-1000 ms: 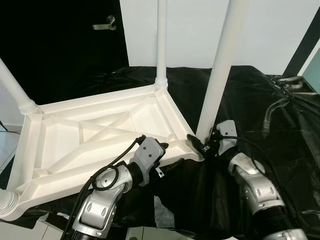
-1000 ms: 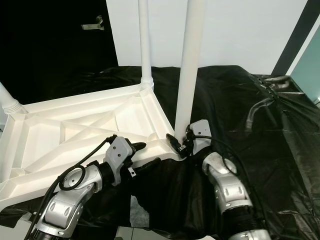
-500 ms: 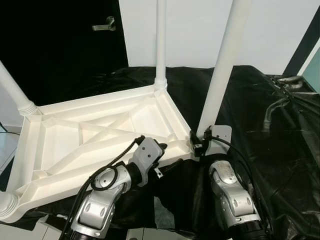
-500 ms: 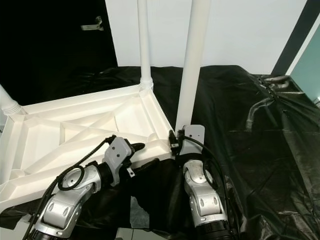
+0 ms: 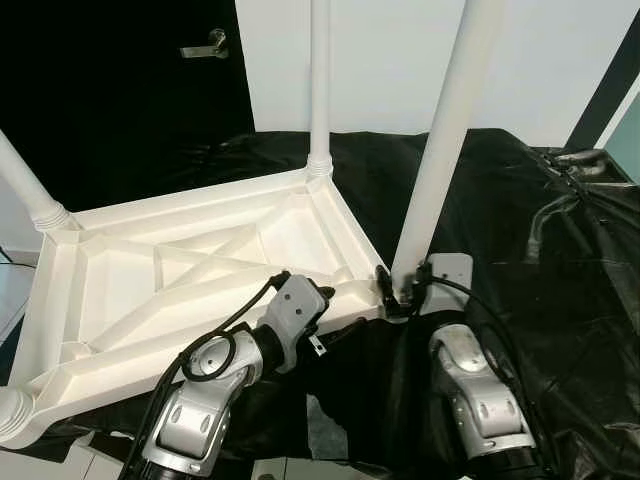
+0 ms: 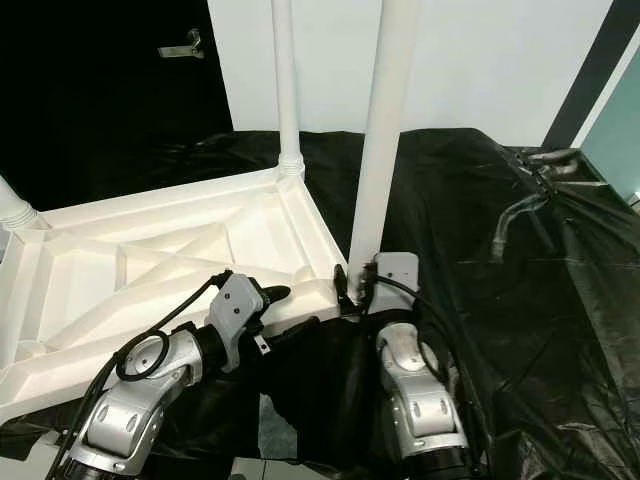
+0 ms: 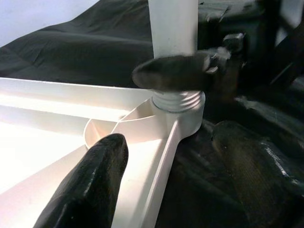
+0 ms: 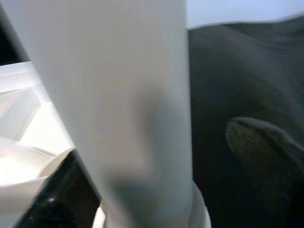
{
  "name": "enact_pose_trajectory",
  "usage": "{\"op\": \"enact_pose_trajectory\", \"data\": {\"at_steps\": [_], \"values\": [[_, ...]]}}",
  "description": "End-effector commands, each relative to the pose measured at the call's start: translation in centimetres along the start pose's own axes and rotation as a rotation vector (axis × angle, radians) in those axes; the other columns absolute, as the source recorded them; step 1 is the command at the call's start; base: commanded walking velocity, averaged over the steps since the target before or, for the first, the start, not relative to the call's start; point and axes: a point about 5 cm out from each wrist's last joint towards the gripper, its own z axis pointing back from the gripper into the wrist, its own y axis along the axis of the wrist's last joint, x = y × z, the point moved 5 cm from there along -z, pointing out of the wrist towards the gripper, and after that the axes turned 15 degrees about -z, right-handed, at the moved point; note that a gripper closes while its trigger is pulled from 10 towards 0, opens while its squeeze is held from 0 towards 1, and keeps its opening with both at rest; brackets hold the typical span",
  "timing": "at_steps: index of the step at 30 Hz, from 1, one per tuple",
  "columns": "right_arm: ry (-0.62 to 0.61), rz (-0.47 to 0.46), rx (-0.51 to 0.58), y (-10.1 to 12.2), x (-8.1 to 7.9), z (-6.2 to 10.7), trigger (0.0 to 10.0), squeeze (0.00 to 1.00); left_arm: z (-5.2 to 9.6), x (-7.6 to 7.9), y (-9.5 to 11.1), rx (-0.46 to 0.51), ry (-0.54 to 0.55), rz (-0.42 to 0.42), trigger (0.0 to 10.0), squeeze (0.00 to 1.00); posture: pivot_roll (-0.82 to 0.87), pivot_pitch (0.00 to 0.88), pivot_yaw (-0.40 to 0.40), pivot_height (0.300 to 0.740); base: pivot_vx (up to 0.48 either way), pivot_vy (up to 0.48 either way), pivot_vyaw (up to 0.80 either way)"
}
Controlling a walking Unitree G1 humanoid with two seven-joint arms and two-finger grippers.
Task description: Building children table
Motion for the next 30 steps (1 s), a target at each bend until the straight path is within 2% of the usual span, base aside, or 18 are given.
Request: {"op": "enact_pose_trajectory", "data": {"at_steps": [1,2,3,4,6,7,9,11,13,15,16,17,18,19,20,21,24,30], "values": [[0.093,0.006,0.006,0.6,-0.1,0.3,10.0,1.00,0.0,-0.4,0.3,0.000,0.034,-0.002,10.0,0.00,0.04,0.000,0.004,0.740,0.000,0.000,0.00],[0.145,0.010,-0.010,0.7,0.0,0.3,10.0,0.54,0.0,-0.5,0.3,-0.003,0.034,-0.003,10.0,0.00,0.04,0.000,0.005,0.740,0.000,0.000,0.00],[0.145,0.010,-0.010,0.7,0.0,0.3,10.0,0.54,0.0,-0.5,0.3,-0.003,0.034,-0.003,10.0,0.00,0.04,0.000,0.005,0.740,0.000,0.000,0.00],[0.173,0.009,-0.021,0.7,0.1,0.3,10.0,0.00,0.0,-0.5,0.2,-0.005,0.034,-0.002,10.0,0.00,0.04,0.000,0.005,0.740,0.000,0.000,0.00],[0.173,0.009,-0.021,0.7,0.1,0.3,10.0,0.00,0.0,-0.5,0.2,-0.005,0.034,-0.002,10.0,0.00,0.04,0.000,0.005,0.740,0.000,0.000,0.00],[0.283,0.060,-0.057,1.0,0.4,-0.4,10.0,0.00,0.1,-0.5,0.1,-0.006,0.033,-0.003,10.0,0.00,0.04,0.000,0.009,0.740,0.000,0.000,0.00],[0.368,0.116,-0.083,1.1,0.3,-1.3,10.0,0.00,0.1,-0.5,0.1,-0.005,0.032,-0.002,10.0,0.00,0.04,0.000,0.011,0.740,0.000,0.000,0.00],[0.391,0.137,-0.089,1.2,0.1,-1.6,10.0,0.00,0.1,-0.6,0.1,-0.005,0.032,-0.002,10.0,0.00,0.04,0.000,0.011,0.740,0.000,0.000,0.00],[0.426,0.135,-0.109,1.0,-0.2,-1.9,10.0,0.00,0.0,-0.5,0.1,-0.003,0.029,-0.002,10.0,0.00,0.04,0.000,0.010,0.740,0.000,0.000,0.00],[0.520,0.121,-0.157,0.5,-1.2,-2.9,10.0,0.00,-0.2,-0.3,0.3,0.002,0.023,-0.006,10.0,0.00,0.05,0.000,0.002,0.740,0.000,0.000,0.00],[0.520,0.121,-0.157,0.5,-1.2,-2.9,10.0,0.00,-0.2,-0.3,0.3,0.002,0.023,-0.006,10.0,0.00,0.05,0.000,0.002,0.740,0.000,0.000,0.00],[0.540,0.124,-0.170,0.2,-1.5,-3.0,6.6,0.00,-0.3,-0.3,0.3,0.003,0.024,-0.007,10.0,0.00,0.05,0.000,0.000,0.740,0.000,0.000,0.00],[0.540,0.124,-0.170,0.2,-1.5,-3.0,6.6,0.00,-0.3,-0.3,0.3,0.003,0.024,-0.007,10.0,0.00,0.05,0.000,0.000,0.740,0.000,0.000,0.00],[0.559,0.124,-0.181,0.0,-1.7,-2.9,4.6,0.00,-0.3,-0.4,0.4,0.003,0.026,-0.007,10.0,0.00,0.06,0.000,-0.005,0.740,0.000,0.000,0.00],[0.559,0.124,-0.181,0.0,-1.7,-2.9,4.6,0.00,-0.3,-0.4,0.4,0.003,0.026,-0.007,10.0,0.00,0.06,0.000,-0.005,0.740,0.000,0.000,0.00],[0.581,0.125,-0.193,-0.3,-1.8,-2.9,0.0,0.00,-0.2,-0.4,0.4,0.003,0.030,-0.008,10.0,0.00,0.06,0.000,-0.011,0.740,0.000,0.000,0.00],[0.613,0.123,-0.213,-1.0,-1.7,-2.6,0.0,0.00,0.1,-0.6,0.2,-0.004,0.045,-0.007,10.0,0.00,0.07,0.000,-0.017,0.740,0.000,0.000,0.00],[0.599,0.106,-0.223,-1.5,-1.1,-2.2,0.0,0.00,0.2,-0.4,0.2,-0.006,0.046,-0.001,10.0,0.00,0.07,0.000,-0.018,0.740,0.000,0.000,0.00]]}}
